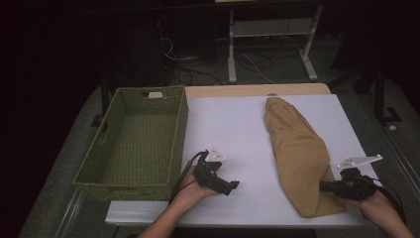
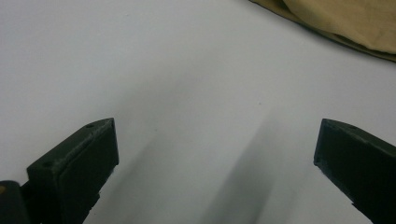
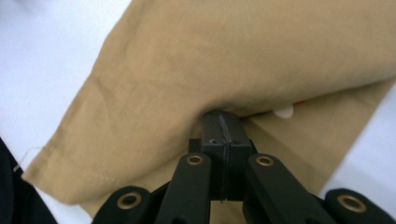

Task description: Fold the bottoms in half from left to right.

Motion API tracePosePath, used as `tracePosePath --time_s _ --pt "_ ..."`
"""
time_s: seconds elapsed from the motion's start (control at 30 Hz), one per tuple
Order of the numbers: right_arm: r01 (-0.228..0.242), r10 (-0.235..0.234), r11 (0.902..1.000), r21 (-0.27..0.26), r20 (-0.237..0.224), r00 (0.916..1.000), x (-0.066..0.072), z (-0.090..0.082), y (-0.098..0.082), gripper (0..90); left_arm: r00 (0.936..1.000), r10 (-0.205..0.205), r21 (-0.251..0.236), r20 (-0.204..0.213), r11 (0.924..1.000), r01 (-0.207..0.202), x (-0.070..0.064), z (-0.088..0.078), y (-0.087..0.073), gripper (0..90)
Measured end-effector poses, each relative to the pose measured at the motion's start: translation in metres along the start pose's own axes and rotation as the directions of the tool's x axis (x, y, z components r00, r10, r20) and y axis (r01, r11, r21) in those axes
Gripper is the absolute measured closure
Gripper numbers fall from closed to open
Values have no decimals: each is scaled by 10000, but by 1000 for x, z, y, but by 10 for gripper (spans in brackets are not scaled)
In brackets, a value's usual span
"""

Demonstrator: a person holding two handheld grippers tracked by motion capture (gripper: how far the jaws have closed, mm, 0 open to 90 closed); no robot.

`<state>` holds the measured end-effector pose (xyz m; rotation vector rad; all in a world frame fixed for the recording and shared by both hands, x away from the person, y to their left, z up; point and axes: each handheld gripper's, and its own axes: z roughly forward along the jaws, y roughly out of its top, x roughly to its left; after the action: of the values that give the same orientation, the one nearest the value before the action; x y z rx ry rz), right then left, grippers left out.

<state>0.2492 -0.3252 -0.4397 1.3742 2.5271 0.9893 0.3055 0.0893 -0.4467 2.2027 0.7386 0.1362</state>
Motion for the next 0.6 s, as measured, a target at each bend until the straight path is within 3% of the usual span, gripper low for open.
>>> tracePosePath --time_s 0.6 --pt "647 -654 9977 -199 -385 9971 1 34 45 893 9999 -107 -95 -24 9999 107 1 0 0 1"
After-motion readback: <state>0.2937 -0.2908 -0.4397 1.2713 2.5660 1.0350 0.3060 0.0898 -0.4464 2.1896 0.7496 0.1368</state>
